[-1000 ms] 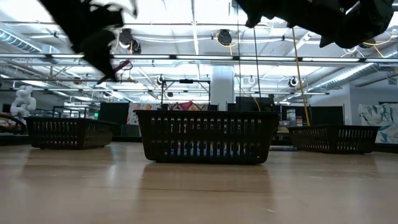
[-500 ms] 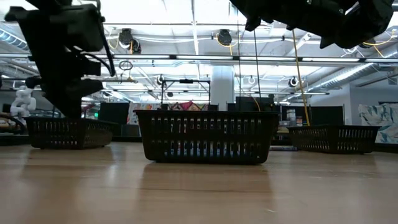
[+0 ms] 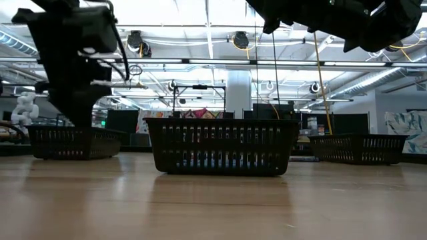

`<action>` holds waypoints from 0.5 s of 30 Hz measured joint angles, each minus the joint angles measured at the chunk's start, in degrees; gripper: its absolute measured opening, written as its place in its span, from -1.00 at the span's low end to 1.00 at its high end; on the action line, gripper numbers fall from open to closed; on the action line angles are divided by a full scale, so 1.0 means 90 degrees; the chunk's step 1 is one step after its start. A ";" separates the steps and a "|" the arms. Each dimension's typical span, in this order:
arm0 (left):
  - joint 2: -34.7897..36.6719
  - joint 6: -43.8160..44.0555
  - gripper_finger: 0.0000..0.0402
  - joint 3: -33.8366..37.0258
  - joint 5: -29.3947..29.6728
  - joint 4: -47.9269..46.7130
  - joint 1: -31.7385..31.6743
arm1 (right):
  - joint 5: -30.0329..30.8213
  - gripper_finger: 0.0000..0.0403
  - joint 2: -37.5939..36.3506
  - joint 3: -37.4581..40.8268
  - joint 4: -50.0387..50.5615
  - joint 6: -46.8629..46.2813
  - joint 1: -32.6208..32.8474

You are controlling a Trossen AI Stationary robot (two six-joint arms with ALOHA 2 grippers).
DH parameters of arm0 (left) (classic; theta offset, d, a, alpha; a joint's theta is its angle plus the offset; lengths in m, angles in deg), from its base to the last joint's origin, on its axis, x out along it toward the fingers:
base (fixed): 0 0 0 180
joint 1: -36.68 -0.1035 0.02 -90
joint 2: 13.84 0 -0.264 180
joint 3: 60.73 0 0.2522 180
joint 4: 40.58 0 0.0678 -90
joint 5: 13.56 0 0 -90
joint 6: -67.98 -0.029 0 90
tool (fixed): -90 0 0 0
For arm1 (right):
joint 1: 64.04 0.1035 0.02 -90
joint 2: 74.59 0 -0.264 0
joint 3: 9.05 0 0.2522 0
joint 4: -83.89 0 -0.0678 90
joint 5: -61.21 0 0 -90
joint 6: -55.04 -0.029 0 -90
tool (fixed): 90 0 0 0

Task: Sort crayons
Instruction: Put the blue crayon into the center black basket

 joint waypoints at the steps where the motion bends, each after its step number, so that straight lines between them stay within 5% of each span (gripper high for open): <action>1: 0.0102 -0.0110 -0.31 -0.0056 0.0008 0.0009 0.0036 | 0.0018 -0.38 0.0000 0.0000 0.0020 0.0000 0.0000; 5: 0.0497 -0.0667 -0.29 -0.0281 0.0491 0.0415 0.0239 | 0.0454 -0.38 -0.0002 0.0000 0.0506 -0.0006 0.0000; 10: 0.0645 -0.2160 -0.29 -0.0279 0.1251 0.2287 0.0551 | 0.0995 -0.38 -0.0002 0.0000 0.1649 -0.0413 -0.0042; 15: 0.0217 -0.4647 -0.29 -0.0113 0.0454 0.4506 0.0788 | 0.1511 -0.38 -0.0002 0.0000 0.2246 -0.0710 -0.0092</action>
